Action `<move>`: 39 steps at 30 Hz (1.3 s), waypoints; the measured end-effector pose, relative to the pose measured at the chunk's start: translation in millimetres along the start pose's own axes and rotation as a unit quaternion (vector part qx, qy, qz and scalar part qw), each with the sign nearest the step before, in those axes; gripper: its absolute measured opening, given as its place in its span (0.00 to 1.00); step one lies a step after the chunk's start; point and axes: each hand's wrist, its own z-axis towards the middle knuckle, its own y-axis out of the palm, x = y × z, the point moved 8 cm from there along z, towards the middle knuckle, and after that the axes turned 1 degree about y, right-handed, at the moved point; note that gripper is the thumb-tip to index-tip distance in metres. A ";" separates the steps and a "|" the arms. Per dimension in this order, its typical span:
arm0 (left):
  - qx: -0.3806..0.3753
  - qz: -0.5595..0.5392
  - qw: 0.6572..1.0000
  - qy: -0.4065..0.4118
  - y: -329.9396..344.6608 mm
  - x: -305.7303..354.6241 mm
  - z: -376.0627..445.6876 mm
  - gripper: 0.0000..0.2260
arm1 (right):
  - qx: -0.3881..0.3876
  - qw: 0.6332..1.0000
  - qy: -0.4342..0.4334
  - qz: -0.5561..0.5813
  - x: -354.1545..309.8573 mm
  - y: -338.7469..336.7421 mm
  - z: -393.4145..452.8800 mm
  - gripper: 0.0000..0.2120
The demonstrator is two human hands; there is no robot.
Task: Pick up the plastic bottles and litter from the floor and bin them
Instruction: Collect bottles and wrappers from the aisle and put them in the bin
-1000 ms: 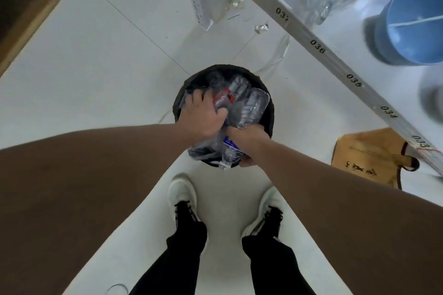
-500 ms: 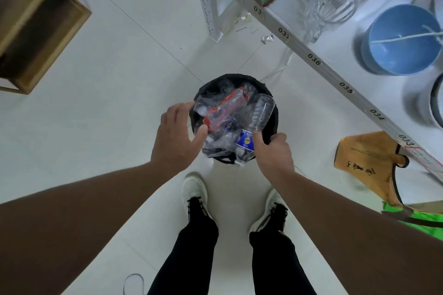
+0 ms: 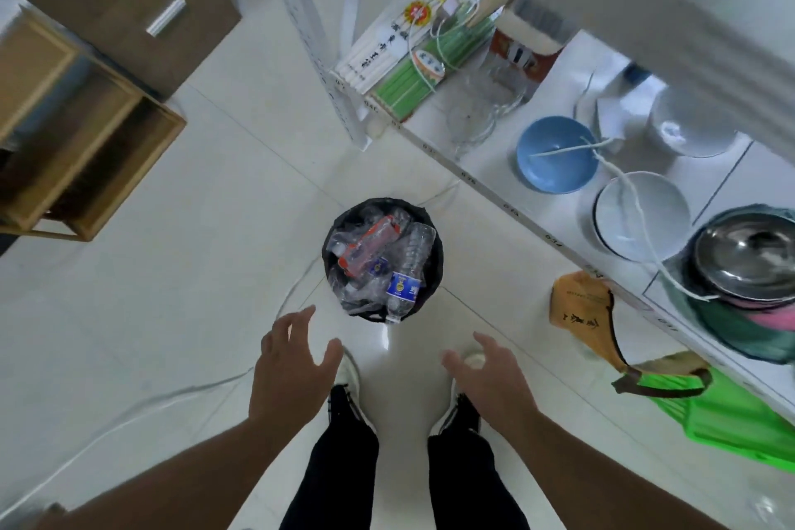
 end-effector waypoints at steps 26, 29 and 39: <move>-0.153 0.121 0.934 0.298 -184.9 221.7 -183.3 0.39 | 0.185 0.944 0.033 0.271 98.6 -121.0 -394.3 0.55; -0.161 0.170 0.909 0.344 -178.9 247.6 -231.2 0.37 | 0.215 0.927 0.044 0.305 140.8 -127.3 -434.5 0.53; -0.226 0.213 0.826 0.471 -86.2 348.3 -462.4 0.34 | 0.286 0.866 0.086 0.401 347.3 -120.4 -552.1 0.50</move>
